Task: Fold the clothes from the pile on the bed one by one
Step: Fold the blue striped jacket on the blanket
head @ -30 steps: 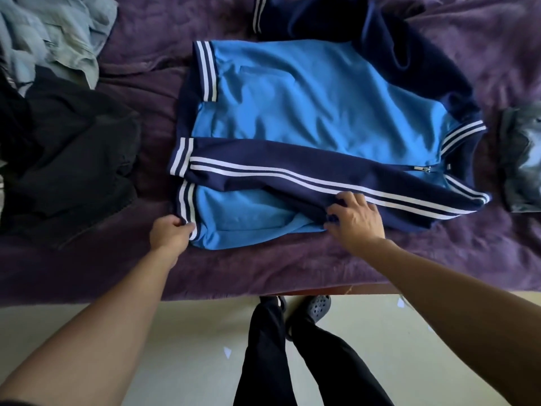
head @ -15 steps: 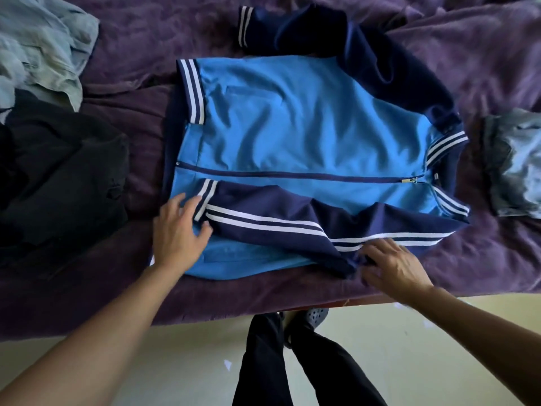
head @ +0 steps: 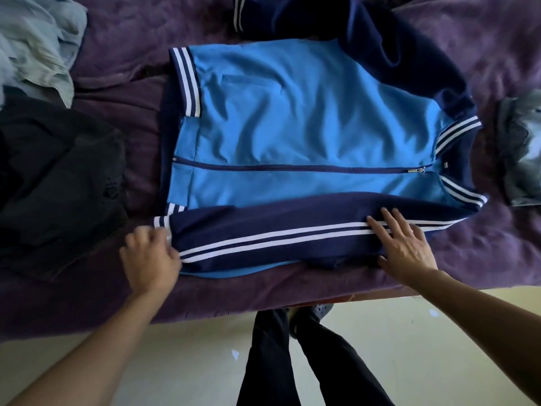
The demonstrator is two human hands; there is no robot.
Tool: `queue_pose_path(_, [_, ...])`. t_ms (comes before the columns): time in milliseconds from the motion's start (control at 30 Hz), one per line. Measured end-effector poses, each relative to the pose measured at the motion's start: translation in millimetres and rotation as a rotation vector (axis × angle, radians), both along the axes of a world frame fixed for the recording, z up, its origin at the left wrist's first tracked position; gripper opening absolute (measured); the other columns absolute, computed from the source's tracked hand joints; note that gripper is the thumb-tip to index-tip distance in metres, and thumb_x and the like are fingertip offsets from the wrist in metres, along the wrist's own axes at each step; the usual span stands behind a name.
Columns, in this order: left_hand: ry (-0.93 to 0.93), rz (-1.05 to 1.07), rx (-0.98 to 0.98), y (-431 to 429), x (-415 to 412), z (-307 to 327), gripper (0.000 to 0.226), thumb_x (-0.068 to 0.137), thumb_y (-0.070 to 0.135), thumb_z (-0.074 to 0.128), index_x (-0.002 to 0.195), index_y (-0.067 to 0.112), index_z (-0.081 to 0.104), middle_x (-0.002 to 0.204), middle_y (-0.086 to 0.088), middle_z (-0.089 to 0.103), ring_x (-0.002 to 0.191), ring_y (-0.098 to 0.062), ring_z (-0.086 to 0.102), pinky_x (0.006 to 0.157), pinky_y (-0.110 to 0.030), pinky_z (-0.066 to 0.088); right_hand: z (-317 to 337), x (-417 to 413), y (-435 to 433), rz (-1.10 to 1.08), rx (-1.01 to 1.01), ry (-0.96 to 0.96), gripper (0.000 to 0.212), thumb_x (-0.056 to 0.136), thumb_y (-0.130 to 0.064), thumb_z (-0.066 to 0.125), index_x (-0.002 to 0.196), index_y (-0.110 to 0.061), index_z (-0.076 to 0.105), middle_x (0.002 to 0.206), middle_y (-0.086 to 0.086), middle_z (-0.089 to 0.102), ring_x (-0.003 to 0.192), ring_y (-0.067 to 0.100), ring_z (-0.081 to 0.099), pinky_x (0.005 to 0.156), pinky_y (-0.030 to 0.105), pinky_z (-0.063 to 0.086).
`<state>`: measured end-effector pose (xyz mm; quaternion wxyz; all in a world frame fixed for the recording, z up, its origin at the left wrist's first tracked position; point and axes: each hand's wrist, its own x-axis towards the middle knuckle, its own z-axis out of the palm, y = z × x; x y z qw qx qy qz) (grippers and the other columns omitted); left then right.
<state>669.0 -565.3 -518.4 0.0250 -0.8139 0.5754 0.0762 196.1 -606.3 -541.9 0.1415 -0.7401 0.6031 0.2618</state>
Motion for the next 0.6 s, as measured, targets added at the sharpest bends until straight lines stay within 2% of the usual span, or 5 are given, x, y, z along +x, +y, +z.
queue_pose_path(133, [0.002,-0.588,0.179,20,-43,-12,0.081,0.059,0.03,0.073,0.136,0.019,0.051,0.143,-0.02,0.043,0.132,-0.038,0.04,0.102,-0.054,0.037,-4,6,-7,0.046,-0.038,0.024,0.104,0.067,-0.032,0.082,0.152,-0.023,0.024,0.16,0.01,0.019,0.147,0.031,0.014,0.111,0.049,0.022])
queue_pose_path(233, [-0.116,-0.56,0.416,19,-56,-36,0.099,0.077,0.032,0.068,0.153,0.026,0.007,0.16,-0.016,0.006,0.147,-0.032,0.007,0.116,-0.052,0.013,-9,6,-16,0.032,-0.042,0.069,0.097,0.073,-0.03,0.075,0.153,-0.024,0.021,0.161,0.005,0.015,0.148,0.027,0.011,0.111,0.049,0.019])
queue_pose_path(300, [-0.199,-0.524,0.451,8,-57,-47,0.099,0.081,0.02,0.066,0.153,0.024,-0.003,0.16,-0.013,0.0,0.148,-0.029,0.003,0.116,-0.049,0.01,-11,0,-21,-0.006,-0.06,0.096,0.088,0.077,-0.032,0.071,0.152,-0.025,0.025,0.16,0.001,0.019,0.148,0.024,0.013,0.11,0.048,0.018])
queue_pose_path(467, [-0.059,-0.491,0.434,-8,-44,-39,0.061,0.089,0.005,0.047,0.147,0.02,0.035,0.151,-0.005,0.036,0.138,-0.021,0.035,0.111,-0.035,0.024,9,-20,-21,-0.121,-0.067,-0.08,0.067,0.07,-0.027,0.083,0.132,-0.018,0.059,0.14,0.003,0.054,0.131,0.024,0.049,0.103,0.046,0.032])
queue_pose_path(600, [0.115,-0.49,0.502,-46,-24,3,0.042,0.085,0.006,0.046,0.117,0.029,0.062,0.115,0.007,0.064,0.104,-0.016,0.059,0.084,-0.029,0.044,48,-31,-31,-0.277,0.017,-0.118,0.057,0.069,-0.023,0.084,0.123,-0.022,0.066,0.118,0.011,0.069,0.107,0.034,0.063,0.089,0.04,0.045])
